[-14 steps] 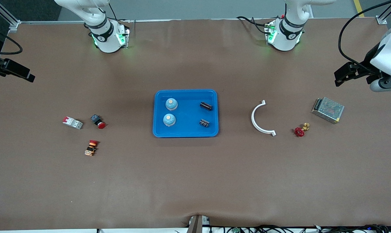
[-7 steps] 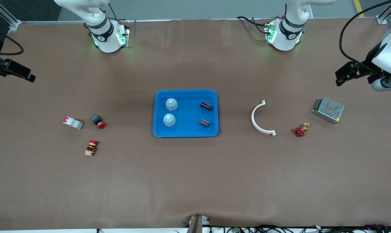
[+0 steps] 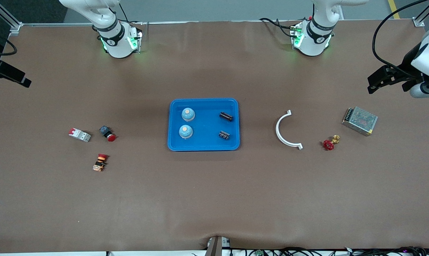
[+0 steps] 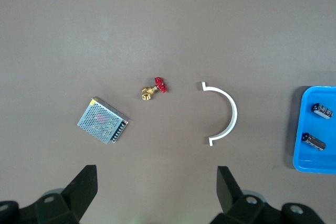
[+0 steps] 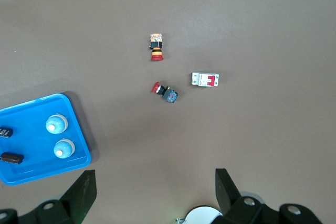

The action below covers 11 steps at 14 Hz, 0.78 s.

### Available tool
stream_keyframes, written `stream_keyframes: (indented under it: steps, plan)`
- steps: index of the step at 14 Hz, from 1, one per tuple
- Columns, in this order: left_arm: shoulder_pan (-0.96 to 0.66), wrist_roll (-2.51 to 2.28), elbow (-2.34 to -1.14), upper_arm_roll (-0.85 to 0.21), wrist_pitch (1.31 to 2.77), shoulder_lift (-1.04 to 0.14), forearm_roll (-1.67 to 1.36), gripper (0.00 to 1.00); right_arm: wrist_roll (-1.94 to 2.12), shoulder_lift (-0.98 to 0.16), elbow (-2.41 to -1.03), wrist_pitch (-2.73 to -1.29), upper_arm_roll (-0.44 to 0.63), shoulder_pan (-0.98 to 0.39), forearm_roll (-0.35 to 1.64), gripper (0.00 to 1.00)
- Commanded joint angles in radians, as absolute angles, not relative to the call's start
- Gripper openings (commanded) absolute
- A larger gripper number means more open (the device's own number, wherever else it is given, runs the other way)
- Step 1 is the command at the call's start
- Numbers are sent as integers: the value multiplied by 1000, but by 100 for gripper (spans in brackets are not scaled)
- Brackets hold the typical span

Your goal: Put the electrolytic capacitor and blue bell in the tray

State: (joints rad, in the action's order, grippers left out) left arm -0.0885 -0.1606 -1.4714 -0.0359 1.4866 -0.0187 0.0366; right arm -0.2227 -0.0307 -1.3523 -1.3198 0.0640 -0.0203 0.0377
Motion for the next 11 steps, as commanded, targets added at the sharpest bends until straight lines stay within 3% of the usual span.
stream_keyframes:
  steps: [1, 3, 11]
  plan:
    - [-81, -144, -1476, -35, 1463, 0, 14, 100, -222, 58, -1480, -1391, 63, -29, 9, 100]
    - [-84, -144, -1480, -37, 1463, 2, 17, 100, -224, 90, -1535, -1433, 55, -31, 9, 100]
    - [-90, -144, -1488, -37, 1463, 14, 26, 100, -238, 55, -1542, -1571, 2, -34, 17, 100]
